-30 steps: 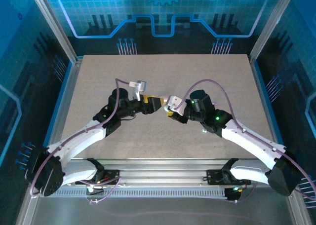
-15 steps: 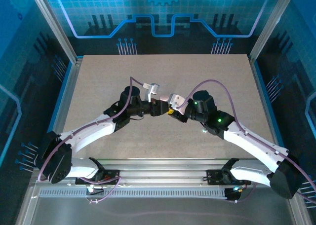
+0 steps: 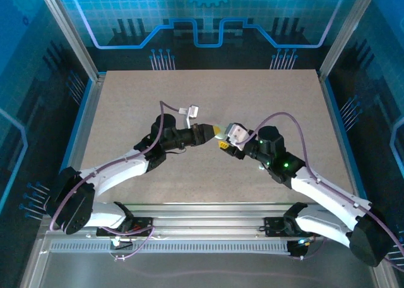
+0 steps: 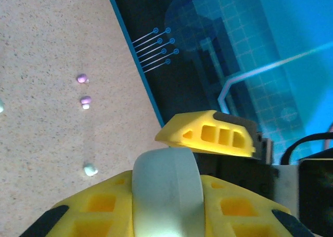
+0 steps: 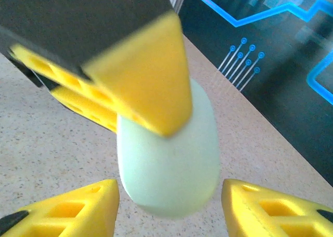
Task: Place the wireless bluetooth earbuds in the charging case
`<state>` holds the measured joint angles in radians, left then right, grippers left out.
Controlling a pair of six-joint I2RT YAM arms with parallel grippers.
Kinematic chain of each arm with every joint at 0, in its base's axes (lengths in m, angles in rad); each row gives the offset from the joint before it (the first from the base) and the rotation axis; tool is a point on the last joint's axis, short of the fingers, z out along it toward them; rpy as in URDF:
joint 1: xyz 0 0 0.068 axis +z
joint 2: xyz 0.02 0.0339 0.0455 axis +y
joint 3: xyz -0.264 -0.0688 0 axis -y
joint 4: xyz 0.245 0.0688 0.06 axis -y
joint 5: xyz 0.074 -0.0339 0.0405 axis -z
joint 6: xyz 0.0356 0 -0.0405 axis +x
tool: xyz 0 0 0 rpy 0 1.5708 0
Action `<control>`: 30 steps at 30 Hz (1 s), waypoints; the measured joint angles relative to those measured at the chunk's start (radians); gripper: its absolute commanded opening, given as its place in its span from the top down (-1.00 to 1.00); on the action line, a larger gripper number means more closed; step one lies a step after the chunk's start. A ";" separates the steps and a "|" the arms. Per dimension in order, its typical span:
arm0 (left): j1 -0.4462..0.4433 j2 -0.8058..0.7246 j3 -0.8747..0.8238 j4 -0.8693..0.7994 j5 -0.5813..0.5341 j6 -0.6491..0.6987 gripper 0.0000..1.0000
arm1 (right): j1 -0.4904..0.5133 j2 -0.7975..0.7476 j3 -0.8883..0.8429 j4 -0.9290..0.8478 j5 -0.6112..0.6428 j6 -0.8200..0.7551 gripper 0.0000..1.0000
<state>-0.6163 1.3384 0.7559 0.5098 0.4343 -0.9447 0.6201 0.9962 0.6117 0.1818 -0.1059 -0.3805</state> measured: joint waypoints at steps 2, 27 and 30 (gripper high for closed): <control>0.000 0.003 -0.006 0.033 0.001 -0.042 0.58 | -0.042 -0.008 -0.022 0.040 -0.045 0.021 -0.11; 0.006 0.006 -0.008 0.167 0.027 -0.154 0.53 | -0.117 0.035 0.023 0.196 -0.307 0.142 0.15; 0.006 0.006 -0.009 0.175 0.026 -0.154 0.37 | -0.122 0.035 0.032 0.184 -0.318 0.140 0.22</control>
<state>-0.6106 1.3441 0.7467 0.6846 0.4606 -1.0992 0.4976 1.0309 0.6437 0.3660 -0.4240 -0.2409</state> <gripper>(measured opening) 0.268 0.405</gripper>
